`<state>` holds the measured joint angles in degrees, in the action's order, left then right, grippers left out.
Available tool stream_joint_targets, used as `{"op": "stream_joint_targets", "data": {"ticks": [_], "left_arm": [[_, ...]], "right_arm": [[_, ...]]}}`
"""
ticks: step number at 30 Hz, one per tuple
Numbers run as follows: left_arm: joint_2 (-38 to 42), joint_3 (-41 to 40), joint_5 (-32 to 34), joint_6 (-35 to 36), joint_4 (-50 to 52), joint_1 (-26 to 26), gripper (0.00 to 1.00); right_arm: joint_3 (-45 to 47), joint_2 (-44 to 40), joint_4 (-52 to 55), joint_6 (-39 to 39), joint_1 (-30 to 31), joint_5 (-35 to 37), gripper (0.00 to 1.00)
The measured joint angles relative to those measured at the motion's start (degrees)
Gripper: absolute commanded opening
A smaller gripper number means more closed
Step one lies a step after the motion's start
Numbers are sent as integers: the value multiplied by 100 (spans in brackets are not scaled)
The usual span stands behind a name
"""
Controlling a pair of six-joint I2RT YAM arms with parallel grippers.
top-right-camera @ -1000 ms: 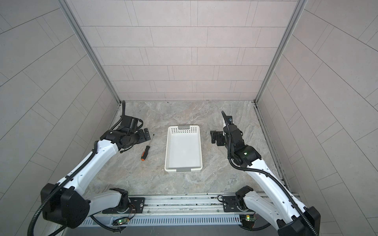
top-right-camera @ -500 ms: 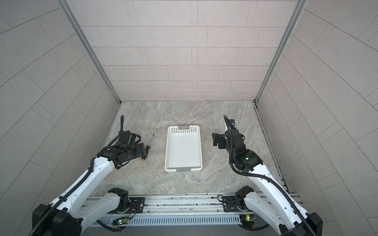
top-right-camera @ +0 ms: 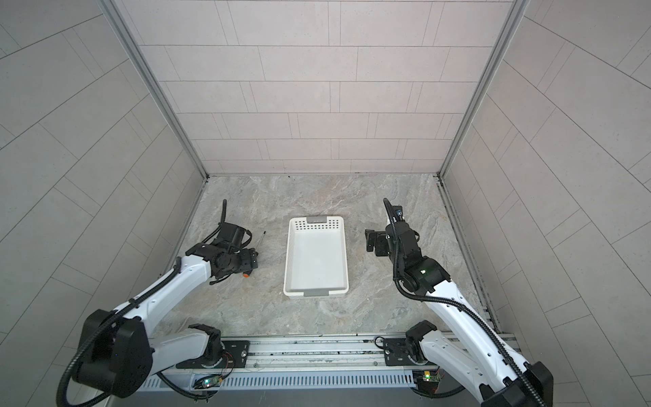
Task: Put the screwdriver in the bin
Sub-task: Pick up the screwdriver from the middle-left of the table.
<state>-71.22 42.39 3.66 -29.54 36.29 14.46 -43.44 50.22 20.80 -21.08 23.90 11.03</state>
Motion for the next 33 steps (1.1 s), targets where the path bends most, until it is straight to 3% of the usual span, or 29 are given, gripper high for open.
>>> {"op": "stream_joint_targets", "data": {"ticks": [4, 13, 22, 33], "left_arm": [[-376, 2, -125, 24, -116, 20, 91], [-824, 4, -219, 103, -267, 20, 77], [-942, 76, 0, 127, -293, 20, 74], [-1499, 262, 55, 258, -503, 20, 58]], "right_arm": [[0, 70, 2, -11, 0, 72, 100], [0, 81, 2, -20, 0, 245, 100], [0, 81, 2, -22, 0, 321, 100], [0, 79, 2, -22, 0, 341, 100]]}}
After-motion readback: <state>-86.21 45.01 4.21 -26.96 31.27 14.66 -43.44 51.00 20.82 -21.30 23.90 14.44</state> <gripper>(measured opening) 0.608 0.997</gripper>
